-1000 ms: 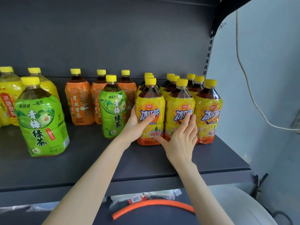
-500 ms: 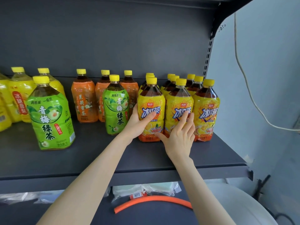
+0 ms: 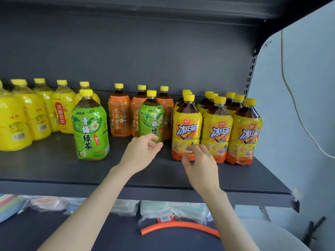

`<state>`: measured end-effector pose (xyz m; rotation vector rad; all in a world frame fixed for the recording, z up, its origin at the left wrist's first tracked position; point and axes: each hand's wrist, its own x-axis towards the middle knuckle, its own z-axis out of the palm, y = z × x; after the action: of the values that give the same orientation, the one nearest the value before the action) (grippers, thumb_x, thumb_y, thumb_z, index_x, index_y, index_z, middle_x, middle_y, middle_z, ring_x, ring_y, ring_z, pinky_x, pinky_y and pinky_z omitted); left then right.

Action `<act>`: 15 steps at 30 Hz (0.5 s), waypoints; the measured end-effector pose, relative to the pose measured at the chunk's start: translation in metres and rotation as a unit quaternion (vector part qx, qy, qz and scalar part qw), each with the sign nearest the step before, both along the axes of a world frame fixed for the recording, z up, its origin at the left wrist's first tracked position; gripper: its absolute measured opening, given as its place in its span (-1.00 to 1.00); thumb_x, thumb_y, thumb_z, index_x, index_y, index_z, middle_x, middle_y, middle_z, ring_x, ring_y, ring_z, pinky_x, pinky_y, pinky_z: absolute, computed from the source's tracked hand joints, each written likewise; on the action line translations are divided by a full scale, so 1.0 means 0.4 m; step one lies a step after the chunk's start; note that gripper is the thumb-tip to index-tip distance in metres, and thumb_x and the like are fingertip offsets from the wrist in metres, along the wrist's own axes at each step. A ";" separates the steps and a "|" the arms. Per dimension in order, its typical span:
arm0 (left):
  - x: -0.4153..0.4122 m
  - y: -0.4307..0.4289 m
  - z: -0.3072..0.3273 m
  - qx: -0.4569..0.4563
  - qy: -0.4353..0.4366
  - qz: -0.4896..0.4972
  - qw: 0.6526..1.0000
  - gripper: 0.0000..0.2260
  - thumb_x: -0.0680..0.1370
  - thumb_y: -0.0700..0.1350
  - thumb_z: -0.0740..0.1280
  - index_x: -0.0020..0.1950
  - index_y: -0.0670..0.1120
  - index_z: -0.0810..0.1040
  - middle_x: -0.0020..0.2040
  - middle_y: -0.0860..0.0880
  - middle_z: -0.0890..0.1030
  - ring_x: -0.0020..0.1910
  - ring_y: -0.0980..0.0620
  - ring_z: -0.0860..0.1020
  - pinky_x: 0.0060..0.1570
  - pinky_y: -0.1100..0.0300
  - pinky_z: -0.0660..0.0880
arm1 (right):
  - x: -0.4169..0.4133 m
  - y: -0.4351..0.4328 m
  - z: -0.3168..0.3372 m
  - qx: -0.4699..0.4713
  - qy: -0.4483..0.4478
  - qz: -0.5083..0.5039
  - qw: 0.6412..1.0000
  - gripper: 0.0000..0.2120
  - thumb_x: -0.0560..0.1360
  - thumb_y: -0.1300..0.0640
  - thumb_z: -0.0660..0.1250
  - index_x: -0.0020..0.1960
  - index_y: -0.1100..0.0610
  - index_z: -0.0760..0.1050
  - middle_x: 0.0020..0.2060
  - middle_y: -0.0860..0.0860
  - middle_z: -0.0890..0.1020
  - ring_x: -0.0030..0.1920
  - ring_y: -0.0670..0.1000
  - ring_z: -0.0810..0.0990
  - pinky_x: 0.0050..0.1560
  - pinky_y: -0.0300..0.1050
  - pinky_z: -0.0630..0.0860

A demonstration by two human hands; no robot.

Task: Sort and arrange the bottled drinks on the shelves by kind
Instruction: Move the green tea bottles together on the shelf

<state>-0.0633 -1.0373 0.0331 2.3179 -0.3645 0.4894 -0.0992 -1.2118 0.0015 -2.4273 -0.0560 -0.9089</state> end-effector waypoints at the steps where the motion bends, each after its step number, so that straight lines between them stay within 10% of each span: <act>1: -0.011 0.029 0.002 -0.001 -0.023 0.016 1.000 -0.77 0.53 0.03 0.31 0.13 -0.03 0.57 -0.08 0.04 0.64 -0.13 0.11 0.60 -0.05 0.17 0.53 | 0.004 0.020 0.010 0.004 -0.005 0.013 1.000 -0.78 0.54 0.12 0.31 0.14 0.17 0.57 0.10 0.07 0.60 -0.01 0.17 0.58 -0.16 -0.07 0.44; 10: 0.016 0.302 -0.012 -0.098 -0.227 0.125 0.961 -0.86 0.48 -0.11 0.39 -0.02 -0.15 0.57 -0.14 -0.02 0.59 -0.18 0.05 0.56 -0.14 0.03 0.56 | 0.151 0.217 0.062 0.065 -0.022 0.082 0.994 -0.76 0.54 0.12 0.33 0.17 0.19 0.56 0.10 0.07 0.59 0.05 0.08 0.59 0.01 -0.02 0.53; 15: 0.088 0.410 -0.036 -0.166 -0.223 0.174 0.945 -0.48 0.35 0.09 0.48 0.13 -0.16 0.40 0.02 -0.04 0.42 -0.01 0.01 0.44 -0.08 0.18 0.43 | 0.243 0.323 0.059 0.087 -0.038 0.019 0.995 -0.51 0.50 0.07 0.39 0.36 0.22 0.37 0.33 0.16 0.38 0.31 0.19 0.36 0.26 0.04 0.36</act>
<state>-0.0280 -0.8734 0.0187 1.9291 -0.0671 1.1670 -0.0021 -1.0828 0.0251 -2.2240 -0.0494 -0.9477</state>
